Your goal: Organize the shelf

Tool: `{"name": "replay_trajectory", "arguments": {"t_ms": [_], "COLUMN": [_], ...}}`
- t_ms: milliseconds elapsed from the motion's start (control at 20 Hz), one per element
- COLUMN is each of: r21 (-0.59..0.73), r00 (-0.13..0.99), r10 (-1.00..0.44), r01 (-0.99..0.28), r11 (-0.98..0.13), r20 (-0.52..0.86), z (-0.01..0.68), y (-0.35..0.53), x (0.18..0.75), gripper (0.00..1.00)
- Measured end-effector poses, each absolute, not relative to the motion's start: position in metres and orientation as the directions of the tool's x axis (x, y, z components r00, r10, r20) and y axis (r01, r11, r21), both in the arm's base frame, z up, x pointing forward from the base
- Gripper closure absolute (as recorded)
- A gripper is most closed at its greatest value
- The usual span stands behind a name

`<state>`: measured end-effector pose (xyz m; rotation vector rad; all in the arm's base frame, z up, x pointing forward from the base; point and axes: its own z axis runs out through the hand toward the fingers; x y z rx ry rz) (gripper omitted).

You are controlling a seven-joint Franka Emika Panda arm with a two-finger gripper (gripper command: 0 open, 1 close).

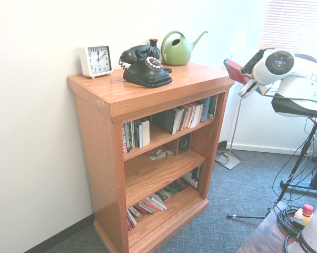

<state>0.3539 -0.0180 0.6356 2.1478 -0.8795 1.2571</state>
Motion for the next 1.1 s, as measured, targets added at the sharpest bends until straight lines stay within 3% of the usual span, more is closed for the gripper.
{"name": "replay_trajectory", "arguments": {"t_ms": [250,550,1100], "r21": [0.019,-0.015,-0.105], "r00": [0.419,0.492,0.543], "r10": [-0.386,-0.413,-0.439], "r01": [-0.697,-0.629,-0.538], "r11": [-0.717,-0.777,-0.836], "r20": [0.822,0.767,0.716], "z": [0.582,0.524,0.457], "y": [-0.005,0.03,0.079], "x": [0.336,0.333,0.374], "gripper": [1.0,1.0,1.0]}}
